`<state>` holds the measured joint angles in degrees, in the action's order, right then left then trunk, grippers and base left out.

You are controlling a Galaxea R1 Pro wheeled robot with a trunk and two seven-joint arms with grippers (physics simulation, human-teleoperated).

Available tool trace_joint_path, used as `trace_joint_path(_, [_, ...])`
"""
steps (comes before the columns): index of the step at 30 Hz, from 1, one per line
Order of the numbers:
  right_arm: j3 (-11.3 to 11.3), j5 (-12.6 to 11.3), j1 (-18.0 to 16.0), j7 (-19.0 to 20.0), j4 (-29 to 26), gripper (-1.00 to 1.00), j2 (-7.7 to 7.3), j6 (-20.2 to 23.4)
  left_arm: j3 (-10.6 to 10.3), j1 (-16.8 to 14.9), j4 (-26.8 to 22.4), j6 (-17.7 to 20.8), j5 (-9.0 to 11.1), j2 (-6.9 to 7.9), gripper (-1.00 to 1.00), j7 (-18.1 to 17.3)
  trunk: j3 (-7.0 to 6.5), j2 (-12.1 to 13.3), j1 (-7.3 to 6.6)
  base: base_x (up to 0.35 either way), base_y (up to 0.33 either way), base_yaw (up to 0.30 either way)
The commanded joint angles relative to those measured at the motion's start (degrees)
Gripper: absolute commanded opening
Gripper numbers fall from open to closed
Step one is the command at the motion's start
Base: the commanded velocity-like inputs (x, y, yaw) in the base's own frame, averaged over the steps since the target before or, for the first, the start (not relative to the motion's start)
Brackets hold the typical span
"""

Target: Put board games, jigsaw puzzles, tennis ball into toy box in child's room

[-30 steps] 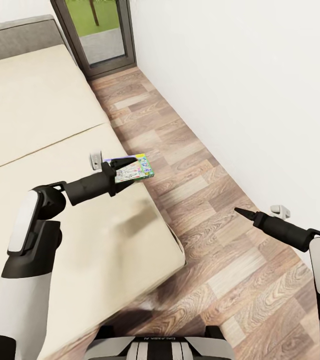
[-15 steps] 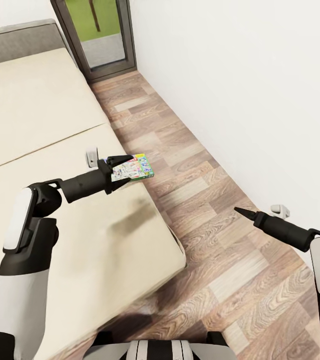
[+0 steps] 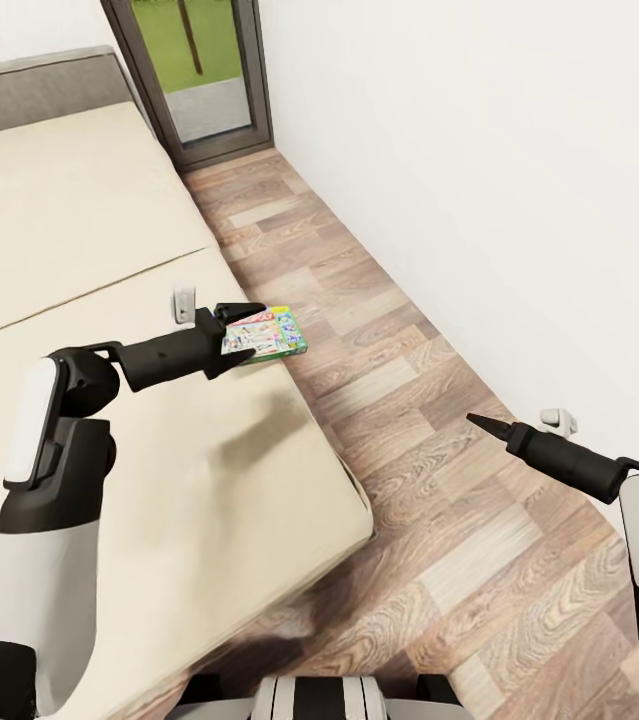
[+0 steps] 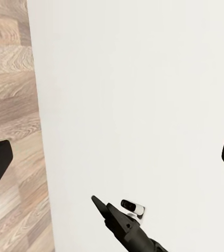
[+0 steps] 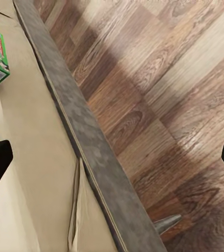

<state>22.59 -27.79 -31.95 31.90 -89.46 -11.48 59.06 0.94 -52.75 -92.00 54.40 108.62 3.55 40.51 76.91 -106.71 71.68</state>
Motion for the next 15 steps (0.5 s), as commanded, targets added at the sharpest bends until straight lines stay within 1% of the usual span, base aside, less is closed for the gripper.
trace_joint_path(1, [0.1, 0.4, 0.0, 0.5, 0.0, 1.0, 0.01, 0.3, 0.1, 0.0, 0.0, 0.1, 0.6, -0.01, 1.0, 0.6, 0.12, -0.4, 0.22, 0.0, 0.0, 0.0])
trace_joint_path(9, [0.1, 0.4, 0.0, 0.6, 0.0, 1.0, -0.2, 0.3, -0.1, -1.3, 0.0, 0.0, 0.9, -0.43, 1.0, 3.7, 0.82, -3.6, 1.98, 0.0, 0.0, 0.0])
trace_joint_path(15, [0.2, 0.4, 0.0, 0.7, 0.0, 1.0, -0.25, 0.3, -0.2, -1.5, -0.1, -0.1, 0.9, -0.54, 1.0, 4.6, 1.51, -6.0, 3.3, 0.0, 0.0, 0.0])
